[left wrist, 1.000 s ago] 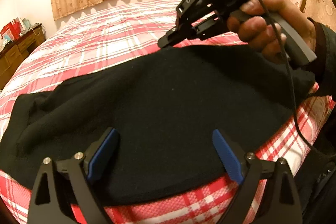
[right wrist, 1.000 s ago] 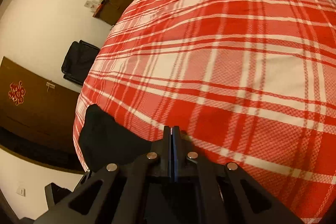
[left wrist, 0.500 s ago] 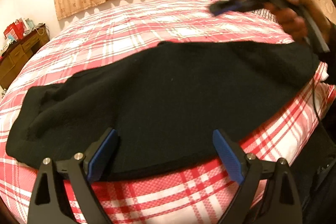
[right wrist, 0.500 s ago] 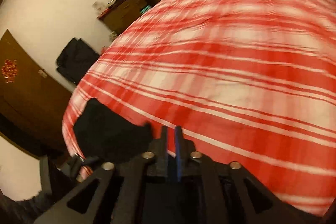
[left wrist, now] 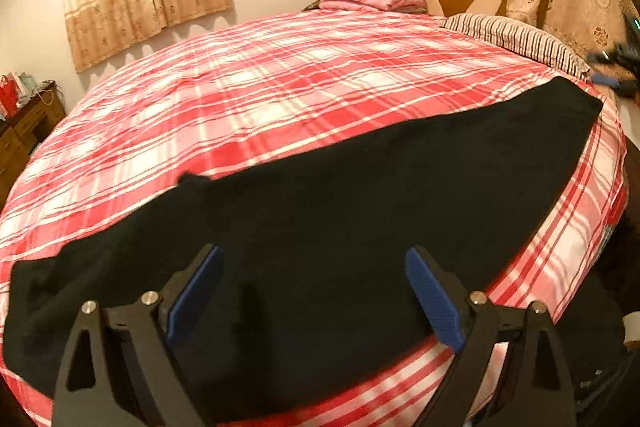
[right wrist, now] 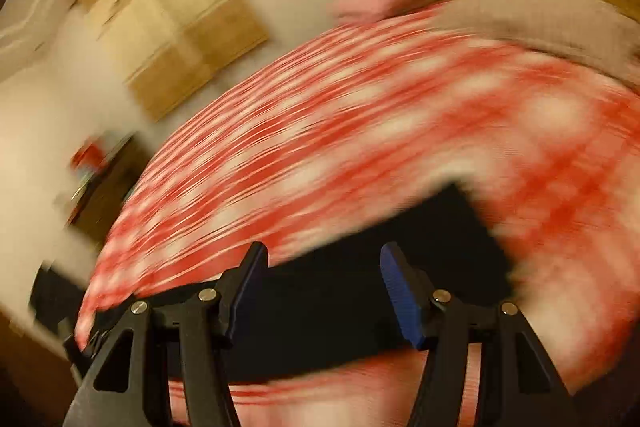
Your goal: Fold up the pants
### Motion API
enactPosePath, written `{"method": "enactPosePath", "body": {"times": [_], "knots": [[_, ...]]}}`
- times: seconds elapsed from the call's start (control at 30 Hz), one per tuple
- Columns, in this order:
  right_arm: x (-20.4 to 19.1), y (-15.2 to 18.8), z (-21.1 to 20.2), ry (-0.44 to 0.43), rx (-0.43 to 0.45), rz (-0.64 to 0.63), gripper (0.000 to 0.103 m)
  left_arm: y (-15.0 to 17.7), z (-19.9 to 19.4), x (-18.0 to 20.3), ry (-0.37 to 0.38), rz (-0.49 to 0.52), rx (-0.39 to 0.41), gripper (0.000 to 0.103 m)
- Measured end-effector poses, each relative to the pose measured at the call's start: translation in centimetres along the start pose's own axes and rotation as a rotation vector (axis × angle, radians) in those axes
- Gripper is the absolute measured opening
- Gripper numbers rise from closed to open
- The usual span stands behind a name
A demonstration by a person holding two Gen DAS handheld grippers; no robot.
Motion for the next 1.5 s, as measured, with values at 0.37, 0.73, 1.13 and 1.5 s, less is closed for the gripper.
{"method": "enactPosePath", "body": {"times": [0.37, 0.73, 1.13, 1.5], "knots": [[8.2, 0.3, 1.1, 0.030, 0.005, 0.135, 0.060, -0.6, 2.1, 1.0, -0.036, -0.027, -0.036, 0.095], [7.1, 1.7, 4.6, -0.101, -0.067, 0.129, 0.015, 0.3, 3.1, 0.1, -0.048, -0.071, -0.061, 0.095], [-4.1, -0.6, 0.7, -0.167, 0.071, -0.141, 0.012, -0.7, 1.5, -1.3, -0.048, -0.140, -0.010, 0.095], [-19.2, 3.6, 3.5, -0.390, 0.018, -0.319, 0.012, -0.9, 0.0, -3.8, -0.072, -0.200, 0.027, 0.095]]}}
Point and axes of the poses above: each gripper's, at about its wrist camera, not at the fingertips, and z roughly the way its jaws point, x to its right, y to its underside, the point moved 2 cm from there along z, roughly the way its jaws point, and after that the axes turned 15 degrees about x, right-handed, at the moved point
